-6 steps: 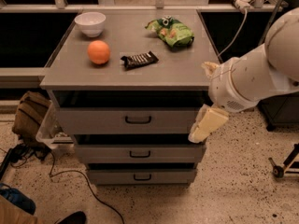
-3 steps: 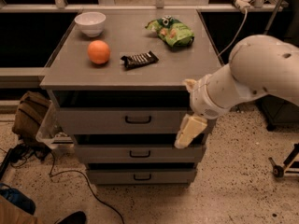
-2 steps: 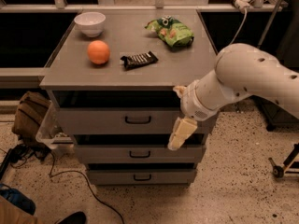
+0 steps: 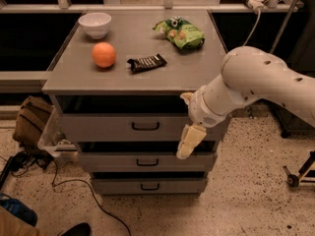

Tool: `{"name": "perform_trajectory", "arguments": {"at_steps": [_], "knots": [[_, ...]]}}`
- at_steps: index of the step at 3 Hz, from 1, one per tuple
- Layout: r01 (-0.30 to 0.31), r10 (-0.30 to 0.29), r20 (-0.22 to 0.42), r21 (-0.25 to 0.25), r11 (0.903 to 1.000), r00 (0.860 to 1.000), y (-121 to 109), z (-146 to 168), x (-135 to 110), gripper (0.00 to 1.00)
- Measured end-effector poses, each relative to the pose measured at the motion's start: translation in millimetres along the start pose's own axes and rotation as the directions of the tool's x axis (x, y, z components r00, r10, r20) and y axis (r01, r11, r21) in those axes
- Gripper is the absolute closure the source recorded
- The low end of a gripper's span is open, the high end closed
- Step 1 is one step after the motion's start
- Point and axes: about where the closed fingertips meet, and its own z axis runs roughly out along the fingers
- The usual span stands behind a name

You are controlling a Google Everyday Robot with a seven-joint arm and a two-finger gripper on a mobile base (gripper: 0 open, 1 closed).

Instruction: Open top drawer

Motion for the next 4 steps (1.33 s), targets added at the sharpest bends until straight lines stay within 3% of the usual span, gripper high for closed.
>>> {"name": "perform_trajectory", "arguments": {"at_steps": [1,2,3,4], "knots": [[-0.012,0.012,0.021,0.013,0.9998,1.000,1.9,8.2,1.8,0.00],[-0.066,0.063,0.082,0.035,0.9972,0.995,19.8,33.9,12.7,0.00],[-0.102,0.087,0.142,0.097,0.9900,0.986,13.4,59.2,19.6,0.00],[-0.087,0.060,0.168,0.157,0.9837,0.984,-13.3,63.1,22.2,0.00]]}}
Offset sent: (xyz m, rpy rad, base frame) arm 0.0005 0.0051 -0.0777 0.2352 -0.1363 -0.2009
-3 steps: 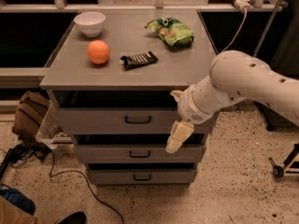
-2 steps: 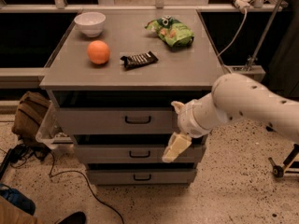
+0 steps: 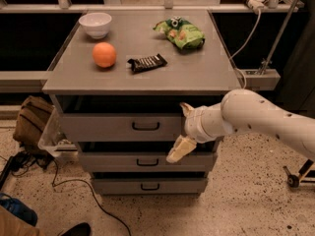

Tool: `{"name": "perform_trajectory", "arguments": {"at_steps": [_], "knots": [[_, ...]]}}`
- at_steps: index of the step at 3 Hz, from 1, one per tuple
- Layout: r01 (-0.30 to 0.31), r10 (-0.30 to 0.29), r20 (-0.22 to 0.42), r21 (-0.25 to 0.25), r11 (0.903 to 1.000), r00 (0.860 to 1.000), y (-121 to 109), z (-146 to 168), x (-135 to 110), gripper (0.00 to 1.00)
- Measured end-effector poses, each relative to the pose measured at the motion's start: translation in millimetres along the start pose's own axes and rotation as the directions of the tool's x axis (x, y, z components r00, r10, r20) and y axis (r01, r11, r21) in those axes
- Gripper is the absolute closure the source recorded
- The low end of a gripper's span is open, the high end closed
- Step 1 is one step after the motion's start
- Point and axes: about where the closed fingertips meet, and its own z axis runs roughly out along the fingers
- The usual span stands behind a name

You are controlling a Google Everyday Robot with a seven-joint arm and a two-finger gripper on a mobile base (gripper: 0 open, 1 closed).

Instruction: Open top drawer

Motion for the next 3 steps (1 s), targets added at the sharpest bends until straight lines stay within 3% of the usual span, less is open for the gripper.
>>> {"name": "perform_trajectory", "arguments": {"at_steps": [1,2,3], "knots": [[0.023,-0.024,0.011,0.023,0.9995,1.000,-33.0,7.6,-2.3,0.00],[0.031,-0.031,0.015,-0.005,0.9995,0.999,-54.8,25.0,-1.7,0.00],[0.029,-0.029,0.016,-0.016,0.9995,0.999,-55.8,31.1,0.5,0.00]]}}
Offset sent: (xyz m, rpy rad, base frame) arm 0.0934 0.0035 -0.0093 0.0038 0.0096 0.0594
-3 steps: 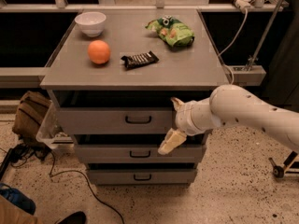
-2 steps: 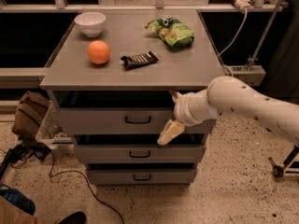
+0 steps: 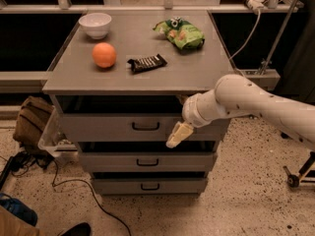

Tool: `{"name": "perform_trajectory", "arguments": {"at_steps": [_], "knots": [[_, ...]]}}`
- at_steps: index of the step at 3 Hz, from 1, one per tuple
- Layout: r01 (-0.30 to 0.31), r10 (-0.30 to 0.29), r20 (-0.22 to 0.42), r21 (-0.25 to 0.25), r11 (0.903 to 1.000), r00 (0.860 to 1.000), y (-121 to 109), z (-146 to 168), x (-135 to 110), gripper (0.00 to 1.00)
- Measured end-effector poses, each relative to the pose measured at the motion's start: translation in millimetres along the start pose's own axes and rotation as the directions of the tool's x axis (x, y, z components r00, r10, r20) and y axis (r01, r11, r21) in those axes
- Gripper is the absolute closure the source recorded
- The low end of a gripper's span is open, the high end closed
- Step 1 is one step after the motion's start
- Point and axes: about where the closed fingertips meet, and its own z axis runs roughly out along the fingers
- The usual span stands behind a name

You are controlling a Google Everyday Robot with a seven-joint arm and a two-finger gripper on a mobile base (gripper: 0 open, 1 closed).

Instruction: Open top drawer

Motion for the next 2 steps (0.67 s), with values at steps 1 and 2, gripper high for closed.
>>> {"name": "perform_trajectory", "arguments": {"at_steps": [1,2], "knots": [[0.005,-0.007,-0.016,-0.080,0.9968,1.000,6.9,23.3,1.3,0.00],[0.010,-0.014,-0.019,-0.180,0.9837,1.000,31.8,40.7,-1.0,0.00]]}}
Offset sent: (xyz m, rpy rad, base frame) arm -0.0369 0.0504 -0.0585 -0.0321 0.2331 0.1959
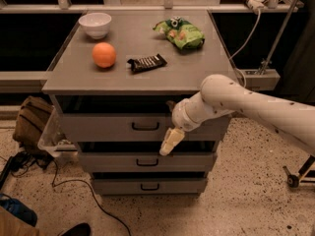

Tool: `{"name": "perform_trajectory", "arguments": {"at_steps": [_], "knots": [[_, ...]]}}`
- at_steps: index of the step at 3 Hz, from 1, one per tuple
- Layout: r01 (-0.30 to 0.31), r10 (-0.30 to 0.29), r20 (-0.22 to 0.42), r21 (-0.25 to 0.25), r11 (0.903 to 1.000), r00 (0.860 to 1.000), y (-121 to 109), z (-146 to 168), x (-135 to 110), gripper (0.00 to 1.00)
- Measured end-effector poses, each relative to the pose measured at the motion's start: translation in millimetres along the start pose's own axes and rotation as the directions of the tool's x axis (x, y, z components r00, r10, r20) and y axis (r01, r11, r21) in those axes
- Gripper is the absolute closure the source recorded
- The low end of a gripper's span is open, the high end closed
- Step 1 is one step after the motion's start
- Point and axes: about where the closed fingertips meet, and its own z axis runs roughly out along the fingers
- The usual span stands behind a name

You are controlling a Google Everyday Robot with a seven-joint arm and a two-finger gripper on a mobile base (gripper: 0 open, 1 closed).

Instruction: Open top drawer

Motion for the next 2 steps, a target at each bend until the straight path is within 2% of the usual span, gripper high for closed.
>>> {"name": "perform_trajectory", "arguments": {"at_steps": [2], "knots": [[0.001,-0.001,-0.007,-0.029,0.9996,1.000,8.4,-2.4,-3.5,0.00]]}}
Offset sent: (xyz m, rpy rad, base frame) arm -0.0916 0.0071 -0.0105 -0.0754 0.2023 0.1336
